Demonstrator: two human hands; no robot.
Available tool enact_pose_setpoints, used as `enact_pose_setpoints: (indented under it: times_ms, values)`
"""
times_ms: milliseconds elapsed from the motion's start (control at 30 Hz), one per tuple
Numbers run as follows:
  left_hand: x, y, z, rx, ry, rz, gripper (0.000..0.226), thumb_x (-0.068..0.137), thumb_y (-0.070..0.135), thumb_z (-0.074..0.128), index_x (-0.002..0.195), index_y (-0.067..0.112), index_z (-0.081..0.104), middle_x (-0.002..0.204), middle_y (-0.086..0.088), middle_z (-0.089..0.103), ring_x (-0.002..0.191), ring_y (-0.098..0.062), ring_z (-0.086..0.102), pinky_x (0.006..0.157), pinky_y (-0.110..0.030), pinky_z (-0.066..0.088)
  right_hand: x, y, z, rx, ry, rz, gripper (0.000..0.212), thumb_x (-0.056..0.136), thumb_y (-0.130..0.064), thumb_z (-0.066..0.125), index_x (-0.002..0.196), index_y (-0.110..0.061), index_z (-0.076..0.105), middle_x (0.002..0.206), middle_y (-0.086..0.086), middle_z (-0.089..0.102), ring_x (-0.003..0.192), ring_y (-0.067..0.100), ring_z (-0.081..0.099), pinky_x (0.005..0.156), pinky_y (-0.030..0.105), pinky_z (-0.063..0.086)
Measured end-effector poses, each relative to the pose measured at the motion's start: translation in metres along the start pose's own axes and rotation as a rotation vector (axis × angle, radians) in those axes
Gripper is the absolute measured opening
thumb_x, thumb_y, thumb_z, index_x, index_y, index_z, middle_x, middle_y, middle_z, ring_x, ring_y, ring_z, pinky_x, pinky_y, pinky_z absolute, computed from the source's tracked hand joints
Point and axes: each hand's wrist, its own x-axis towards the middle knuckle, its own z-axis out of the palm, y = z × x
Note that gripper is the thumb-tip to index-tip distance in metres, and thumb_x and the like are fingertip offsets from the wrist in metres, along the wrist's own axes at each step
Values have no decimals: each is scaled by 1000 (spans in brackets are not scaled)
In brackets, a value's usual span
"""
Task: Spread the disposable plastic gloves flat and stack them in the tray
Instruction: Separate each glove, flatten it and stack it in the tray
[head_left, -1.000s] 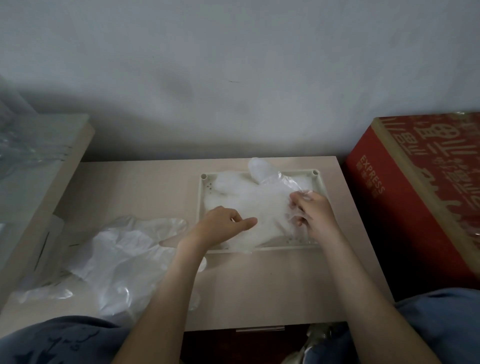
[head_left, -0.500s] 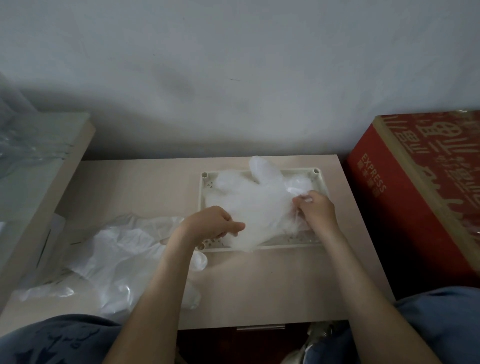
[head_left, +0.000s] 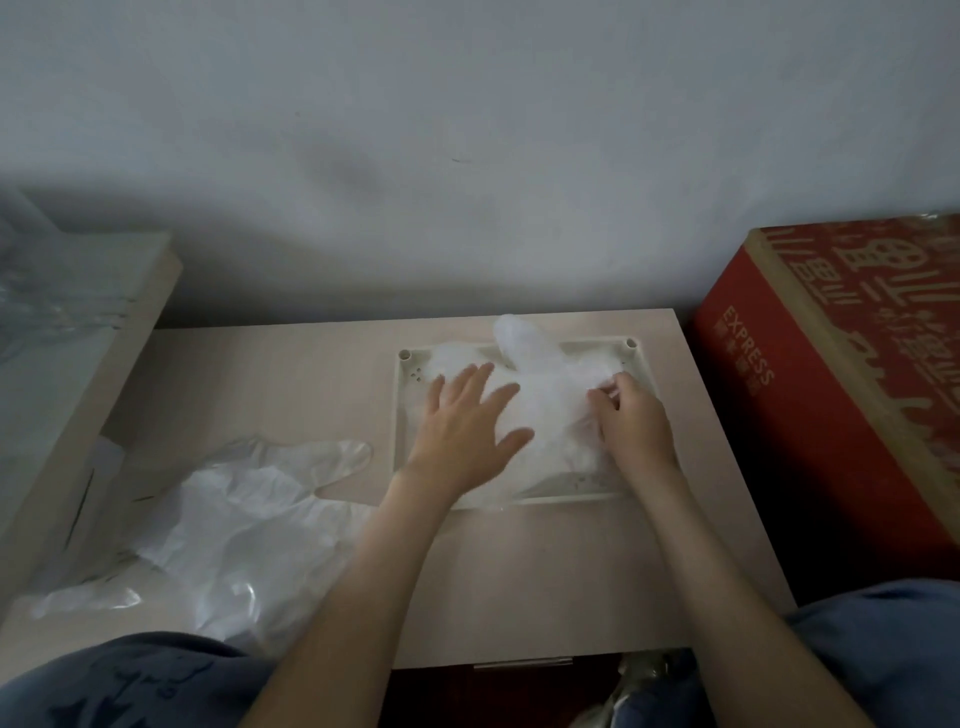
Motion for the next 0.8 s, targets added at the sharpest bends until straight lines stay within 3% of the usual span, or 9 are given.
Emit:
enact_pose_setpoints:
  times_ms: [67, 167, 267, 367, 433, 567, 633, 700, 800]
  values:
    - [0, -4, 21, 45, -159, 15, 70, 92, 65, 29, 151, 34, 11, 161, -4, -6, 147, -23, -8, 117, -51, -6, 2, 0, 2, -135, 136, -53, 36, 91, -23, 59, 122, -6, 53, 111, 16, 63, 102, 38, 57, 84, 41, 45]
    - [4, -7, 41, 32, -243, -2, 76, 90, 68, 26, 151, 34, -5, 159, -6, -16, 146, -23, -16, 115, -52, -10, -2, -8, 7, -366, 274, -297, 54, 81, -24, 66, 129, -5, 51, 125, 18, 57, 111, 38, 51, 91, 46, 42]
    - [8, -8, 49, 55, -237, -6, 77, 90, 69, 23, 150, 35, -12, 158, -5, -20, 146, -22, -15, 115, -50, -11, -10, -14, 20, -484, -4, -500, 54, 93, -39, 39, 143, -19, 40, 149, 11, 39, 136, 30, 34, 109, 44, 21]
    - [9, -8, 51, 73, -229, -9, 77, 90, 69, 22, 150, 34, -12, 158, -4, -22, 146, -20, -17, 116, -48, -11, -13, -6, 29, -552, -343, -361, 57, 101, -50, 19, 153, -31, 6, 161, 0, -3, 148, 21, -7, 116, 45, -7]
    - [5, -9, 50, 63, -226, -1, 73, 93, 65, 19, 150, 32, -12, 158, -4, -21, 146, -20, -17, 116, -46, -12, -11, -5, 29, -570, -413, -316, 59, 100, -52, 16, 152, -34, -3, 161, -3, -11, 147, 19, -14, 117, 45, -10]
    - [-10, -21, 40, -50, 15, 25, 78, 87, 66, -8, 152, 27, 8, 160, -10, 3, 148, -26, 4, 117, -45, 1, -20, -16, 21, -570, -381, -310, 63, 99, -56, 15, 152, -31, -9, 159, 0, -18, 145, 19, -20, 116, 45, -15]
    - [-19, -30, 30, -104, 213, 30, 67, 95, 58, 12, 147, 19, 30, 151, -16, 32, 138, -33, 32, 111, -48, 25, -26, -30, 22, -515, -346, -337, 66, 99, -55, 20, 152, -27, -6, 160, 1, -15, 146, 18, -19, 116, 43, -14]
    - [-39, -44, 17, -100, 383, 29, 50, 89, 41, 38, 130, 13, 41, 129, -16, 52, 112, -35, 50, 92, -44, 42, -40, -54, 29, -427, -347, -411, 67, 99, -49, 34, 153, -23, 5, 161, 3, -6, 147, 18, -11, 117, 41, -8]
    - [-80, -74, 8, -87, 365, 61, 43, 71, 36, 46, 106, 12, 38, 101, -11, 54, 83, -33, 55, 74, -38, 47, -66, -88, 45, -365, -360, -620, 61, 95, -36, 50, 147, -15, 28, 157, 7, 19, 146, 22, 11, 116, 39, 7]
